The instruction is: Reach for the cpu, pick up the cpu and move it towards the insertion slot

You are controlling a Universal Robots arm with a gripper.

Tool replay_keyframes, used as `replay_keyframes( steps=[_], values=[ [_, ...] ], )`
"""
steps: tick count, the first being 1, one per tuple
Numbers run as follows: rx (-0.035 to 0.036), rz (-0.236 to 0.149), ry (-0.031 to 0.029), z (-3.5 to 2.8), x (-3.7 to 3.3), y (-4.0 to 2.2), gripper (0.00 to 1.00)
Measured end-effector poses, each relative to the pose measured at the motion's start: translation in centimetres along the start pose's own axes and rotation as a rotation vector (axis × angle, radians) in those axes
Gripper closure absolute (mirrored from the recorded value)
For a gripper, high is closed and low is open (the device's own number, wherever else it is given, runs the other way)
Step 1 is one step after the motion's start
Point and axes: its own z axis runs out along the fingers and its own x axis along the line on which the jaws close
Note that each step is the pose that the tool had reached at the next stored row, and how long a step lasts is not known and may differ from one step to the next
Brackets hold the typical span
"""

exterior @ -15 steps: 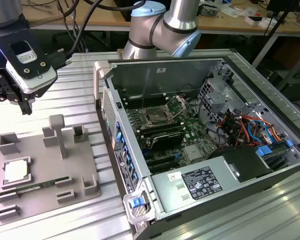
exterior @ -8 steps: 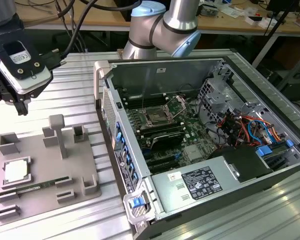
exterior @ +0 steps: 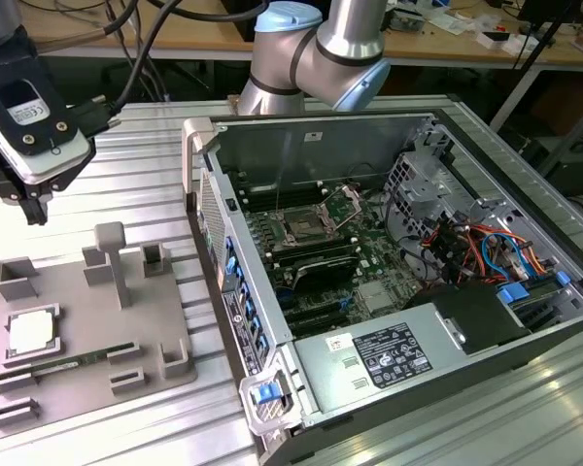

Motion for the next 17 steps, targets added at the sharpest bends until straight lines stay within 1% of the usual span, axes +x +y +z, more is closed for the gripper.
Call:
replay_keyframes(
  steps=[17],
  values=[
    [-0.0002,0.000,0.0046,0.03,0.78,0.01,0.89]
  ],
)
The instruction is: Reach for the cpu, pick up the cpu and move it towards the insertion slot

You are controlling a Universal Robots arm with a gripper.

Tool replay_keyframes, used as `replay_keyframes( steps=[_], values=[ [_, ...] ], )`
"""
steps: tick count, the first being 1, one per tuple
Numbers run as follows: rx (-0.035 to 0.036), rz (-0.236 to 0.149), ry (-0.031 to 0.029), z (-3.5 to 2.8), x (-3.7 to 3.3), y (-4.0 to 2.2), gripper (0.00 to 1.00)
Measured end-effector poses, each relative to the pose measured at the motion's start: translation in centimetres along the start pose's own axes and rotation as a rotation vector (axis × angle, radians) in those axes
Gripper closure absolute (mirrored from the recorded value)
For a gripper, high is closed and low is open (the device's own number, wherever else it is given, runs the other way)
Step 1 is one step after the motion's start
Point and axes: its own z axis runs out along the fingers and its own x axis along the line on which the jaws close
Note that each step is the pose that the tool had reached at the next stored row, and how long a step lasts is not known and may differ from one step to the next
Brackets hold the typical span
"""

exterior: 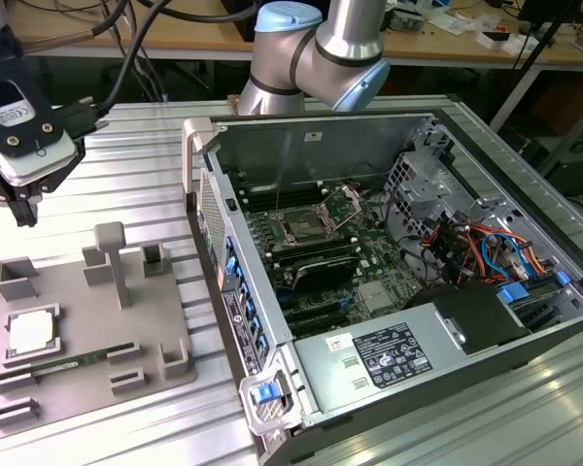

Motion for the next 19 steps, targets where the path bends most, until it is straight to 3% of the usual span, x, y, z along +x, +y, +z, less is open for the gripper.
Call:
replay_keyframes(
  steps=[19],
  values=[
    [-0.0001,0.000,0.0045,0.03,0.93,-0.01,0.89]
  ],
)
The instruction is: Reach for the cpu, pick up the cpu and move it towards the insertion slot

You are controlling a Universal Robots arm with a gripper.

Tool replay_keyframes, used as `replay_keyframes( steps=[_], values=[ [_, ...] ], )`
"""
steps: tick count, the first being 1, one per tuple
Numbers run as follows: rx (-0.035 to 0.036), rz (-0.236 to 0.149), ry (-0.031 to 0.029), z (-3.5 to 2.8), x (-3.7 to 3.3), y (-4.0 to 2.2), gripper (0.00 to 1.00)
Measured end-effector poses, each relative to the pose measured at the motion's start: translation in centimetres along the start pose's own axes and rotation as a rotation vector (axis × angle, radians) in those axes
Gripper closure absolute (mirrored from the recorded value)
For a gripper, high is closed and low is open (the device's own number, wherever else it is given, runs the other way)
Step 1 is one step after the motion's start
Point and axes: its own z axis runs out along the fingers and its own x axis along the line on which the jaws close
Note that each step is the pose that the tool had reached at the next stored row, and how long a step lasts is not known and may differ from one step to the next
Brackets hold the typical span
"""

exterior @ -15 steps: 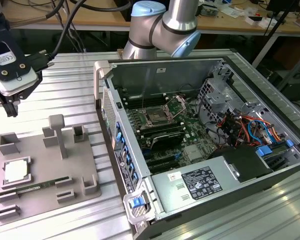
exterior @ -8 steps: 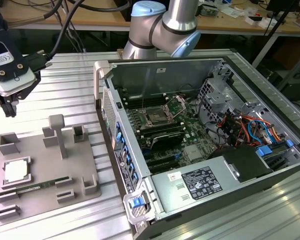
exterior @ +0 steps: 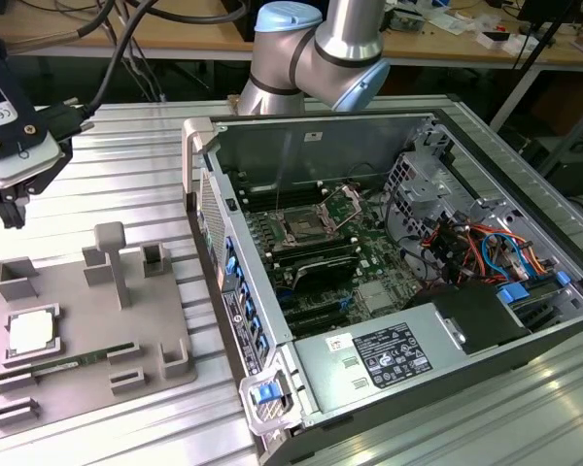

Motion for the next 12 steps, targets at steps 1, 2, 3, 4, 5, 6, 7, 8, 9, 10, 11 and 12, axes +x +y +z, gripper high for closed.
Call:
replay_keyframes(
  steps=[1,2,3,4,5,6,7,8,9,10,11,12],
  values=[
    [0.0001,0.000,0.0000,0.00,0.07,-0.01,0.89],
    [0.0000,0.000,-0.0001,0.00,0.12,-0.01,0.89],
    [0.0000,0.000,0.0000,0.00,0.18,-0.02,0.89],
    [0.0000,0.000,0.0000,0.00,0.26,-0.03,0.89],
    [0.0000,0.000,0.0001,0.00,0.35,-0.04,0.89],
    [0.0000,0.000,0.0001,0.01,0.44,-0.05,0.89],
    [0.0000,0.000,0.0001,0.01,0.49,-0.05,0.89],
    [0.0000,0.000,0.0002,0.01,0.53,-0.06,0.89],
    [0.0000,0.000,0.0002,0.01,0.61,-0.07,0.89],
    [0.0000,0.000,0.0004,0.01,0.72,-0.06,0.89],
    [0.0000,0.000,0.0007,0.01,0.80,-0.07,0.89],
    [0.0000,0.000,0.0010,0.01,0.85,-0.08,0.89]
  ],
)
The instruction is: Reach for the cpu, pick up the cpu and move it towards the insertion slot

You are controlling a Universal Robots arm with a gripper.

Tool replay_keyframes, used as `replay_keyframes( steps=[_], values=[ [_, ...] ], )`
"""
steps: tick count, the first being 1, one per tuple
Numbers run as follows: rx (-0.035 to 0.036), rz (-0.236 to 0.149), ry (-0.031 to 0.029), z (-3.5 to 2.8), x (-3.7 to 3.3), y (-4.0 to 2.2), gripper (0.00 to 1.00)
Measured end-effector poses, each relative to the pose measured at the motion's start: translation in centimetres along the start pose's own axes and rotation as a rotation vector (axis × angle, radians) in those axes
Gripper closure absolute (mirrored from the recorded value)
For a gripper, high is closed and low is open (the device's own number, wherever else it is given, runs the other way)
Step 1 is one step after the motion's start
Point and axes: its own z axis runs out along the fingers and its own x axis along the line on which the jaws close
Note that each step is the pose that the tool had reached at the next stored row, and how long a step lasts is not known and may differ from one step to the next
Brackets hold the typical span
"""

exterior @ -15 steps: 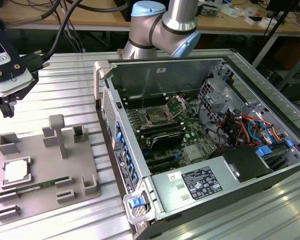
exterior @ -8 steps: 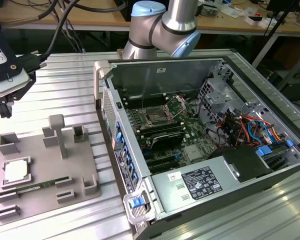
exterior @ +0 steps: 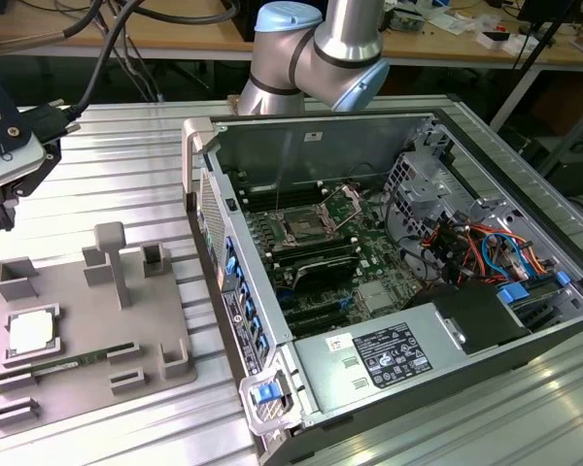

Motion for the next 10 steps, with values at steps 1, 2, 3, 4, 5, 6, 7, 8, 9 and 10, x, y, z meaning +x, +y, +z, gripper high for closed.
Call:
replay_keyframes(
  steps=[1,2,3,4,5,6,7,8,9,10],
  values=[
    [0.0000,0.000,0.0002,0.00,0.03,0.00,0.89],
    [0.0000,0.000,0.0005,0.01,0.10,-0.01,0.89],
    [0.0000,0.000,0.0007,0.01,0.18,-0.05,0.89],
    [0.0000,0.000,0.0007,0.01,0.26,-0.12,0.89],
    [-0.0001,0.000,0.0006,0.01,0.30,-0.19,0.89],
    [0.0000,0.000,0.0007,0.01,0.32,-0.28,0.89],
    [0.0000,0.000,0.0007,0.01,0.34,-0.39,0.89],
    [0.0000,0.000,0.0006,0.02,0.38,-0.50,0.89],
    [0.0000,0.000,0.0007,0.02,0.41,-0.61,0.89],
    [0.0000,0.000,0.0007,0.02,0.47,-0.77,0.89]
  ],
)
